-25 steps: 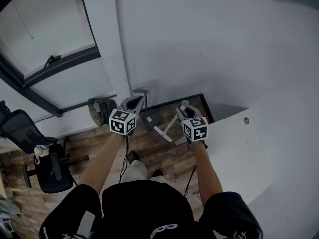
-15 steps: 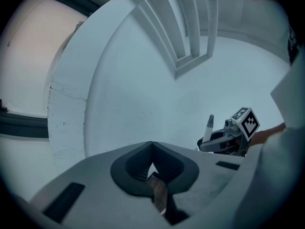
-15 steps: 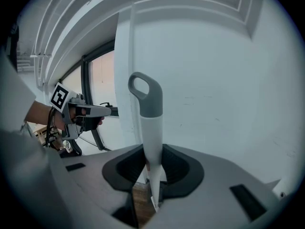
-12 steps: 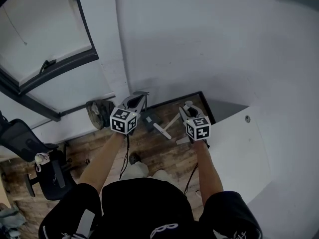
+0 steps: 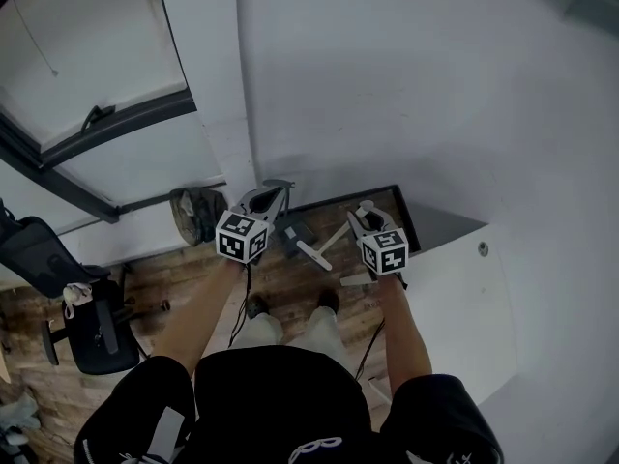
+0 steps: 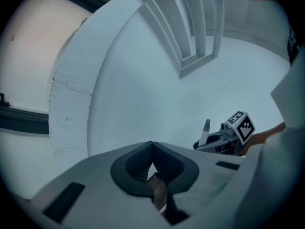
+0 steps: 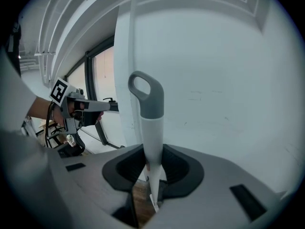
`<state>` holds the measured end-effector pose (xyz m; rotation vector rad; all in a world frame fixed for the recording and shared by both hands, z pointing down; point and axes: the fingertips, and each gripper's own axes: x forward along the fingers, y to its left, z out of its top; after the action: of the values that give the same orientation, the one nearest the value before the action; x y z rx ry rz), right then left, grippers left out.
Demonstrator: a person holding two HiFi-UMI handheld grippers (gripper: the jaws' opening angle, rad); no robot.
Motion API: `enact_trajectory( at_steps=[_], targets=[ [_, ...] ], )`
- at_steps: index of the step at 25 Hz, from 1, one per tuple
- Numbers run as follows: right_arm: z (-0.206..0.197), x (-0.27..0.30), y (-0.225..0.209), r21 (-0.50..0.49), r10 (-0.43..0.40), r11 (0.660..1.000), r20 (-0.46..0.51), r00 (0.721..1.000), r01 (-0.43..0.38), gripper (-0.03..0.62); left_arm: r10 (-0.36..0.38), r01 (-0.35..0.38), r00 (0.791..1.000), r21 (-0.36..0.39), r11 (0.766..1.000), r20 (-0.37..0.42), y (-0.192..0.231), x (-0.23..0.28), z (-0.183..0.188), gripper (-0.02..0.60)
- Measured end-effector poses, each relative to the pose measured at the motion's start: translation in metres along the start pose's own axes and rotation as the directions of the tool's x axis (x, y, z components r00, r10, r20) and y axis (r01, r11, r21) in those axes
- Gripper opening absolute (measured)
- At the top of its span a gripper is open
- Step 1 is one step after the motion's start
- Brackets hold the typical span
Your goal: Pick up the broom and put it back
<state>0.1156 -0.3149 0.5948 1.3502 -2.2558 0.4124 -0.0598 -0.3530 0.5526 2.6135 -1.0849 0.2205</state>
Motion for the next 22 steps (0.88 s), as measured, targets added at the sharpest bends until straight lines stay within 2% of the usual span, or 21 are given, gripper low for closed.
enact_trajectory(
  at_steps=[5,10,22],
  targets=[
    [-0.012,0.013,-0.011,-0.043,0.081,0.996,-0.033,0.996,-0.082,0.115,0.079,-0.079,0.997,-0.032,0.996,0.007,0.002,0.009,-0.005,0.017],
    [-0.019,0.026,-0.017,-0.114,0.175,0.977,-0.06,0.983,-0.181,0.115,0.16,-0.159,0.987,-0.061,0.985,0.012,0.003,0.015,-0.009,0.017],
    [-0.042,0.05,-0.036,-0.194,0.309,0.924,-0.122,0.943,-0.329,0.115,0.299,-0.297,0.954,-0.109,0.949,0.003,0.003,0.024,-0.029,0.017]
  ],
)
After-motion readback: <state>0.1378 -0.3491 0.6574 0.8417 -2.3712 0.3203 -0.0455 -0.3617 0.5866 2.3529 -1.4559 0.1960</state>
